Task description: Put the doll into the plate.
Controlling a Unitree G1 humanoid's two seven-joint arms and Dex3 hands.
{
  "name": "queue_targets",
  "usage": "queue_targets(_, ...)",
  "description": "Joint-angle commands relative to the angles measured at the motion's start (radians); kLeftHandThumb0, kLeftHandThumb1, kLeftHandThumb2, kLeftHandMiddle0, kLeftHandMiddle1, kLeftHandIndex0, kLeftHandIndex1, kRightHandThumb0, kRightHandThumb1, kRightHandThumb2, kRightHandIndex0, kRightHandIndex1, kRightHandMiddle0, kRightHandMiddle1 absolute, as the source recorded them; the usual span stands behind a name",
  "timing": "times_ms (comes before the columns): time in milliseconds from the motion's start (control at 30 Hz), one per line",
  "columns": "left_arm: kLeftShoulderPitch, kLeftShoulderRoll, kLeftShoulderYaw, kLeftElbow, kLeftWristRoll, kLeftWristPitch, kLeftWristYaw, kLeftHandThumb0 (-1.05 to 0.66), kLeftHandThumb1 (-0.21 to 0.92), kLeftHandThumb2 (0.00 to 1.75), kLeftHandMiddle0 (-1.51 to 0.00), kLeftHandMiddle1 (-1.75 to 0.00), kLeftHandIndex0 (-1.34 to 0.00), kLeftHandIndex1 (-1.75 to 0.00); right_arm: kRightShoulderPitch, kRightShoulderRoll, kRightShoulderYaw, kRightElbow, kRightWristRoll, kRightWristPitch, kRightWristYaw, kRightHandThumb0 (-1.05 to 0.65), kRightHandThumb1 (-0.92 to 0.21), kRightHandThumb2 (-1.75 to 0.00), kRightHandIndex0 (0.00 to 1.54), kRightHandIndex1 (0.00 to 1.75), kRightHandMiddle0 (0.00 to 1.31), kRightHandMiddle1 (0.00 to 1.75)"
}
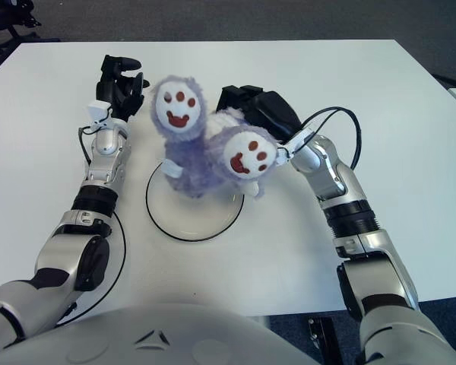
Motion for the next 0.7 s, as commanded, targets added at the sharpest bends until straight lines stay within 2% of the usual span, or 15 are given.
queue_targets(0,-0.013,0.002,-0.002,0.008,0.006,-0.002,0.009,0.00,0.92,0.34,-0.35,-1.51,-0.34,-1.49,0.001,0.003,-0.017,-0.026,0.032,0.005,0.011,0.00,-0.30,-1.35,0.60,1.75,0.43,1.74)
queue_targets(167,-0.013,0.002,-0.006,0.008,0.010,0.000,0.012,0.00,0.92,0.35,-0.35,-1.51,-0.34,-1.50,0.029,0.007,-0.009,-0.039,0.081,0.001,0.059,0.00,-0.30,-1.35,0.60,1.75,0.42,1.74)
queue_targets(333,-0.012,0.004,-0.008,0.006,0.012,0.004,0.012,0.00,0.92,0.35,-0.34,-1.51,-0.33,-1.50,0.033,0.005,-0.010,-0.045,0.059,-0.009,0.059,0.00,-0.30,-1.35,0.61,1.75,0.42,1.74)
queue_targets(567,-0.011,0.006,-0.008,0.002,0.013,0.005,0.010,0.00,0.92,0.35,-0.34,-1.52,-0.33,-1.50,0.030,-0.005,-0.002,-0.035,-0.017,-0.039,0.032,0.00,-0.39,-1.23,0.53,1.75,0.38,1.72)
queue_targets(667,-0.012,0.007,-0.008,0.004,0.013,0.004,0.009,0.00,0.92,0.35,-0.34,-1.52,-0.33,-1.50,0.031,-0.013,0.001,-0.045,-0.038,-0.033,0.043,0.00,-0.48,-1.09,0.48,1.73,0.36,1.66)
